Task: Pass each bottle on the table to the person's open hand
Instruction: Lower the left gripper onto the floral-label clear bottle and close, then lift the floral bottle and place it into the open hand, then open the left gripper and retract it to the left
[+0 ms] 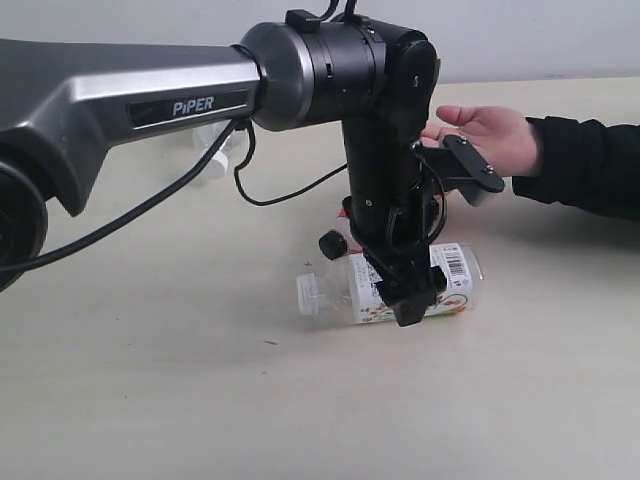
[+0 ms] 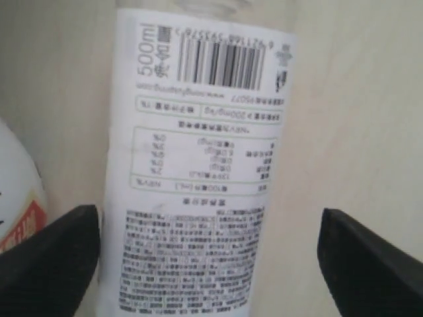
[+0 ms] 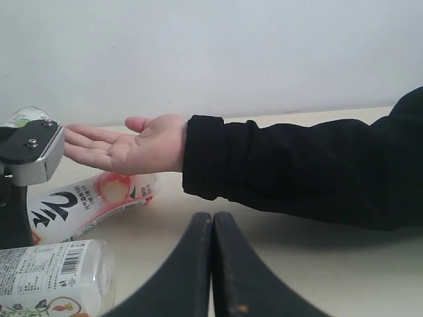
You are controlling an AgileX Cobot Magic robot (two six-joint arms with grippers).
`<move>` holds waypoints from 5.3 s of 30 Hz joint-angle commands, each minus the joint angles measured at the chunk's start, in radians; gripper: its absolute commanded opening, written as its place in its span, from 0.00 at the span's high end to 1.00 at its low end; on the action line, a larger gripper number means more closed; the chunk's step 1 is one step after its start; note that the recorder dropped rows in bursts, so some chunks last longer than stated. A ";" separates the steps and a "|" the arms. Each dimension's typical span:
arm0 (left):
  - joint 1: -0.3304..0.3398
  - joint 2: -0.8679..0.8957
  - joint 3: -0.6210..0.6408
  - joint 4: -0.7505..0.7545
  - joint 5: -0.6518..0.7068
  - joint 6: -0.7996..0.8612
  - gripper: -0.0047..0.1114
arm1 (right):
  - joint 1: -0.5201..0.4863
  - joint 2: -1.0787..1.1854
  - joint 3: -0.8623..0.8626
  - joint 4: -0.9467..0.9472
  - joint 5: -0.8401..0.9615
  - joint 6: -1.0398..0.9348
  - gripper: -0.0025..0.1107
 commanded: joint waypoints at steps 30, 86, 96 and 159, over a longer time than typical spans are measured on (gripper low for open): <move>-0.026 0.028 0.020 0.074 -0.004 0.039 0.96 | -0.005 -0.006 0.005 0.001 -0.005 0.002 0.98; 0.102 -0.054 -0.085 -0.479 -0.468 -0.940 0.96 | -0.005 -0.006 0.005 0.001 -0.005 0.002 0.98; 0.127 0.004 -0.085 -0.537 -0.471 -0.936 0.96 | -0.005 -0.006 0.005 0.001 -0.005 0.002 0.98; 0.138 -0.169 -0.085 -0.111 0.030 -0.655 0.30 | -0.005 -0.006 0.005 0.001 -0.005 0.002 0.98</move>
